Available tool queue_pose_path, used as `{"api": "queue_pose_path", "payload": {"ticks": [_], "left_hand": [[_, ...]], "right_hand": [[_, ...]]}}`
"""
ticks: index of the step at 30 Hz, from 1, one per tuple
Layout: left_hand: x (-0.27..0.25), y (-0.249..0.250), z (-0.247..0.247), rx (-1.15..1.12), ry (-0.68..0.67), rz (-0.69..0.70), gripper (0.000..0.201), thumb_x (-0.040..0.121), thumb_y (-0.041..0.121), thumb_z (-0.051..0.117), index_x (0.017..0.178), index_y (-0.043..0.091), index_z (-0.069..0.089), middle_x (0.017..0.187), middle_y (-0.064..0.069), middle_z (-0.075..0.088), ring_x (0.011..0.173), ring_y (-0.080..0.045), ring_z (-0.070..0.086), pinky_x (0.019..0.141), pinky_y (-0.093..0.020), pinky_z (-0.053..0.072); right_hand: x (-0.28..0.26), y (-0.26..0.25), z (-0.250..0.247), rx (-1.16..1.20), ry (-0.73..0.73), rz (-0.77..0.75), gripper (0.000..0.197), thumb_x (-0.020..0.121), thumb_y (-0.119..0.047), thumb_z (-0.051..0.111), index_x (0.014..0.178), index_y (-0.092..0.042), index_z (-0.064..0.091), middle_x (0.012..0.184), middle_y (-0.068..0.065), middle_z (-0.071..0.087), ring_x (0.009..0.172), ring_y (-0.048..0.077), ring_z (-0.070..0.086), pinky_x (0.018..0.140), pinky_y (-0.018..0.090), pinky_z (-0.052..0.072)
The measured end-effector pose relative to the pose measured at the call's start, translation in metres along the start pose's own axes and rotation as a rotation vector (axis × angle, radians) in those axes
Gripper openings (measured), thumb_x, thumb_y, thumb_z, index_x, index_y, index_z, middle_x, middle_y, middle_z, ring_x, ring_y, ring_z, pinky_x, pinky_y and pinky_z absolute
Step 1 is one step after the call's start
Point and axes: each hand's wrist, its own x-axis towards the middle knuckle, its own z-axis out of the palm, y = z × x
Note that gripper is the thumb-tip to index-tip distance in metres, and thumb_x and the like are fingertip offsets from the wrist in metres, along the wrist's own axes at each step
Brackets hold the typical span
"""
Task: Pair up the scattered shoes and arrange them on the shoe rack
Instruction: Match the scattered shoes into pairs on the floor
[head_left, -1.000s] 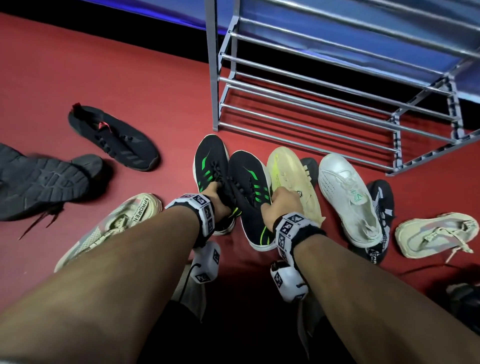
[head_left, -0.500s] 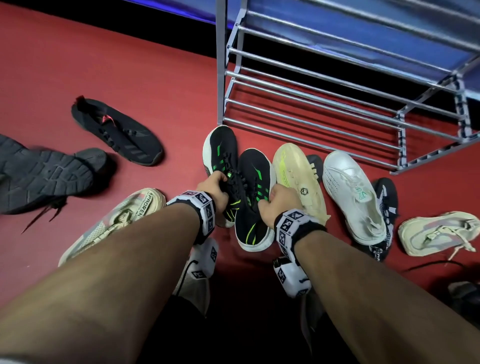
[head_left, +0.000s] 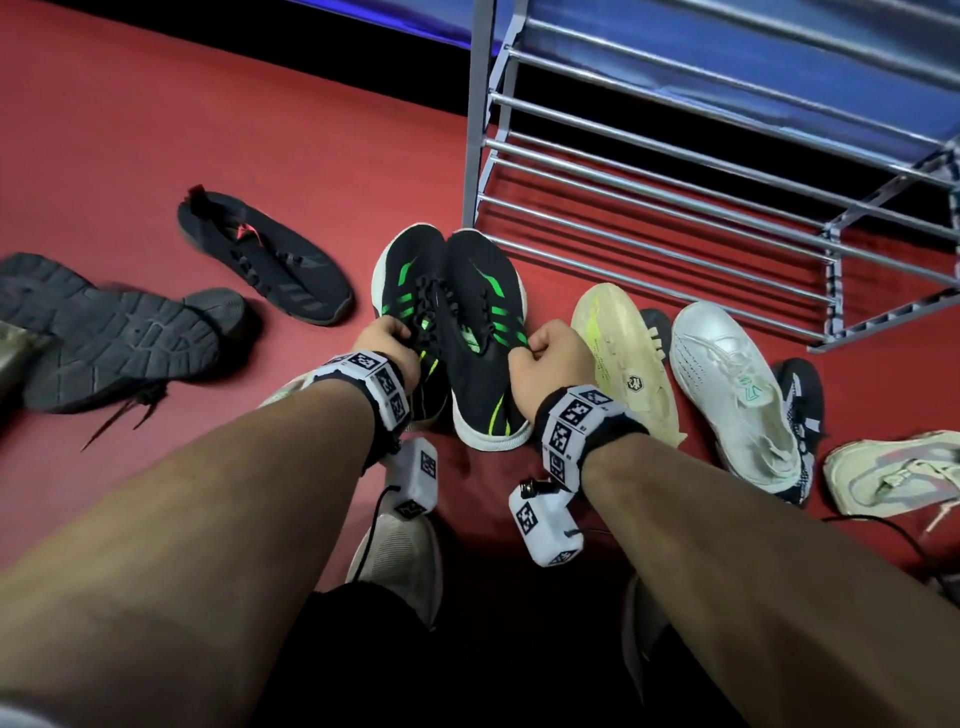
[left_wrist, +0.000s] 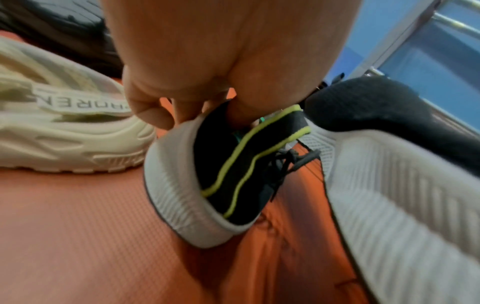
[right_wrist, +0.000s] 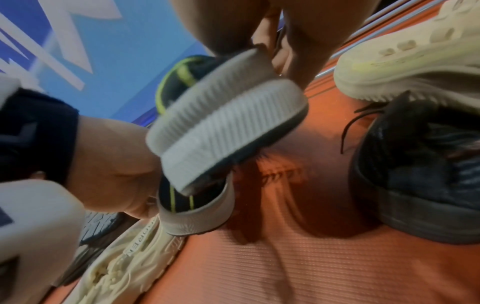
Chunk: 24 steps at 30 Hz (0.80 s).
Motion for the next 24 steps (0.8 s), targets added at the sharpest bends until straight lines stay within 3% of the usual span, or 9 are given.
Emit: {"api": "queue_pose_path", "payload": {"ticks": [2,5,9,11,13,18,21,24], "left_hand": [[0.005,-0.002,-0.006,0.057,-0.003,0.010,0.032,0.086,0.002,0.052,0.111,0.018,0.064,0.106,-0.004,0.062,0.096,-0.023,0.057,0.086,-0.021,0.040],[0.007,-0.002,-0.004,0.196,-0.005,0.033,0.036,0.086,0.009,0.054,0.121,0.015,0.063,0.121,-0.015,0.062,0.112,-0.034,0.059,0.098,-0.036,0.046],[-0.003,-0.004,0.007,0.301,-0.018,0.000,0.035,0.081,0.027,0.053,0.114,0.025,0.065,0.126,-0.015,0.045,0.095,-0.039,0.056,0.100,-0.040,0.044],[-0.008,-0.007,0.012,0.396,-0.043,0.020,0.040,0.077,0.035,0.055,0.116,0.026,0.060,0.129,-0.011,0.036,0.100,-0.040,0.053,0.101,-0.045,0.043],[-0.010,-0.007,0.013,0.476,-0.042,0.031,0.040,0.077,0.036,0.058,0.116,0.027,0.057,0.131,-0.008,0.033,0.108,-0.041,0.050,0.101,-0.048,0.040],[-0.009,-0.003,0.014,0.608,-0.086,0.069,0.043,0.081,0.035,0.057,0.123,0.025,0.055,0.130,-0.010,0.045,0.118,-0.040,0.042,0.101,-0.048,0.038],[-0.014,0.000,0.018,0.690,-0.019,0.152,0.046,0.080,0.036,0.060,0.123,0.024,0.052,0.128,-0.010,0.043,0.122,-0.036,0.036,0.100,-0.050,0.037],[-0.024,0.011,0.028,0.775,-0.033,0.272,0.053,0.078,0.037,0.065,0.126,0.023,0.047,0.131,-0.009,0.040,0.126,-0.034,0.036,0.100,-0.049,0.034]], "right_hand": [[0.003,-0.002,0.003,0.001,-0.069,0.053,0.013,0.087,-0.018,0.057,0.098,-0.013,0.062,0.087,0.003,0.065,0.078,0.022,0.061,0.067,0.027,0.043],[0.007,0.007,0.009,-0.109,-0.240,0.127,0.027,0.090,-0.030,0.059,0.115,-0.019,0.060,0.103,-0.001,0.068,0.095,0.021,0.063,0.076,0.023,0.041],[0.005,0.027,0.019,-0.177,-0.436,0.100,0.050,0.077,-0.033,0.067,0.125,-0.023,0.056,0.099,-0.002,0.071,0.089,0.018,0.067,0.083,0.028,0.051],[0.002,0.029,0.018,-0.235,-0.506,0.047,0.054,0.076,-0.031,0.067,0.128,-0.026,0.053,0.095,-0.003,0.071,0.085,0.016,0.067,0.078,0.026,0.050],[0.003,0.028,0.017,-0.296,-0.519,0.006,0.059,0.076,-0.029,0.066,0.132,-0.027,0.051,0.103,-0.002,0.069,0.086,0.016,0.065,0.075,0.023,0.046],[0.013,0.024,0.022,-0.400,-0.510,-0.055,0.065,0.073,-0.031,0.065,0.136,-0.029,0.049,0.128,0.003,0.056,0.098,0.021,0.061,0.083,0.023,0.045],[0.016,0.026,0.022,-0.453,-0.519,-0.078,0.065,0.072,-0.030,0.064,0.135,-0.027,0.049,0.130,0.004,0.055,0.105,0.025,0.061,0.087,0.027,0.047],[0.018,0.030,0.014,-0.482,-0.512,-0.068,0.055,0.071,-0.031,0.062,0.126,-0.028,0.053,0.121,0.005,0.055,0.092,0.026,0.061,0.083,0.031,0.051]]}}
